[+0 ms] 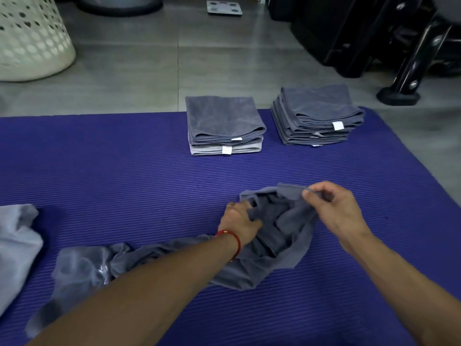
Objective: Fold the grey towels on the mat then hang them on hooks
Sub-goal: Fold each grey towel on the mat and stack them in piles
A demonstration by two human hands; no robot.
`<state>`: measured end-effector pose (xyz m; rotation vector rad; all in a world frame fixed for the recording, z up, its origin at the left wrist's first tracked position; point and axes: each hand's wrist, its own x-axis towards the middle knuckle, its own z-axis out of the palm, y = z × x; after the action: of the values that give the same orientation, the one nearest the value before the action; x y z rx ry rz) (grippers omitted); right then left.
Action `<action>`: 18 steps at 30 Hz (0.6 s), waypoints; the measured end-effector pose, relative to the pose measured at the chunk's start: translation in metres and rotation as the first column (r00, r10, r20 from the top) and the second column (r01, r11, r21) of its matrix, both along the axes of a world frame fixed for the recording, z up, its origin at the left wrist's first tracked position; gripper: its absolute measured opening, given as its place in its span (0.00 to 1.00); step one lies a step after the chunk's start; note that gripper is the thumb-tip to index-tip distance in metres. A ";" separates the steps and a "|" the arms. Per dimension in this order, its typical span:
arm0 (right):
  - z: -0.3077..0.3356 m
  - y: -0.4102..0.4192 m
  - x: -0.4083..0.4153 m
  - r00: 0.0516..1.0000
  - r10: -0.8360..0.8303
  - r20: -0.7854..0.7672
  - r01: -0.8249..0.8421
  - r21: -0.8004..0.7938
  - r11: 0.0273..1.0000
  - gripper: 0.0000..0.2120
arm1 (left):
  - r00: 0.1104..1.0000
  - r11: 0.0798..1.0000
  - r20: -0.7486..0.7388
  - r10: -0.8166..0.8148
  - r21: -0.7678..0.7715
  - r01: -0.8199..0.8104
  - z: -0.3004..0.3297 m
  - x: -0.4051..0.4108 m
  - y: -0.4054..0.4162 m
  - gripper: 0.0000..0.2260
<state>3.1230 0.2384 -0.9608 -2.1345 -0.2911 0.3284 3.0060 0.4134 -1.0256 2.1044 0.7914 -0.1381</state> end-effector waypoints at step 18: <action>0.037 0.006 0.065 0.927 -0.268 -0.262 0.357 0.401 0.844 0.04 | 0.543 0.765 0.567 0.619 -0.278 -0.582 0.100 -0.043 0.176 0.07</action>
<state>3.1878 0.2444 -0.9241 -1.6450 0.0992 0.2480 2.9625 0.5892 -0.9251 1.5265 1.0085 0.8876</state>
